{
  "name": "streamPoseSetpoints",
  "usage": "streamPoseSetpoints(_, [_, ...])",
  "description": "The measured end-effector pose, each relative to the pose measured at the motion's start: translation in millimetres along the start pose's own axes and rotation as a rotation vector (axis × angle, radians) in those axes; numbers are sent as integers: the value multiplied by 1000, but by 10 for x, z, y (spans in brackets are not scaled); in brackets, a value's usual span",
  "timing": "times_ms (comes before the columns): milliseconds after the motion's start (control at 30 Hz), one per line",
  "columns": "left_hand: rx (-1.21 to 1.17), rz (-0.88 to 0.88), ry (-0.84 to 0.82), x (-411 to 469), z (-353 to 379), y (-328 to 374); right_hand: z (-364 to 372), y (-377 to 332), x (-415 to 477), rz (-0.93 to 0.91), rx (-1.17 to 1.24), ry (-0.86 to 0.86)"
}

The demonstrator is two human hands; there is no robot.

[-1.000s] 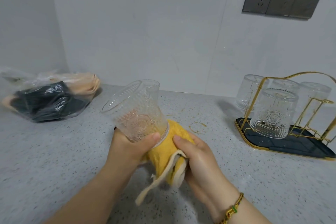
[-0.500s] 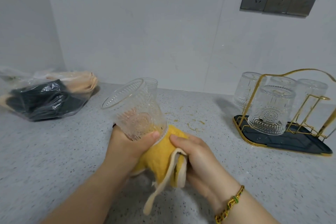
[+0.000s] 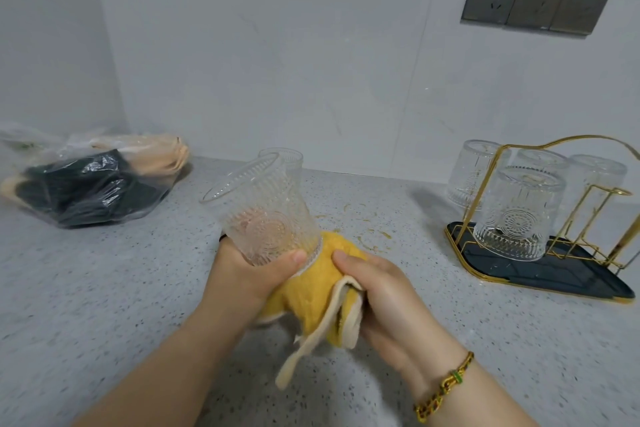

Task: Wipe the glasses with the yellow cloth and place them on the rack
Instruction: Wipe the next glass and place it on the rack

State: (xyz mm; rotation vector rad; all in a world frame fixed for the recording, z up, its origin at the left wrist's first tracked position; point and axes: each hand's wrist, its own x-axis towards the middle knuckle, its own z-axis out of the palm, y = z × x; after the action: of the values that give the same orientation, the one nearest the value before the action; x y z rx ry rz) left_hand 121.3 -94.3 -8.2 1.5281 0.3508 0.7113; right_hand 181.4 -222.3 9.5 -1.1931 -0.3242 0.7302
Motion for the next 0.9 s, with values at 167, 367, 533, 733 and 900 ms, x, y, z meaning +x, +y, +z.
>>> streamPoseSetpoints(167, [-8, 7, -3, 2, -8, 28, -56, -122, -25, 74, -121, 51])
streamPoseSetpoints(367, [47, 73, -56, -27, -1, -3, -115, -107, 52, -1, 32, 149])
streamPoseSetpoints(533, [220, 177, -68, -70, -8, 25, -181, -99, 96, -214, -163, 355])
streamPoseSetpoints(733, [382, 200, -228, -111, -3, 20, -332, -322, 20, -504, -82, 417])
streamPoseSetpoints(900, [578, 255, -255, -70, -28, -38, -324, -335, -11, -698, -481, 354])
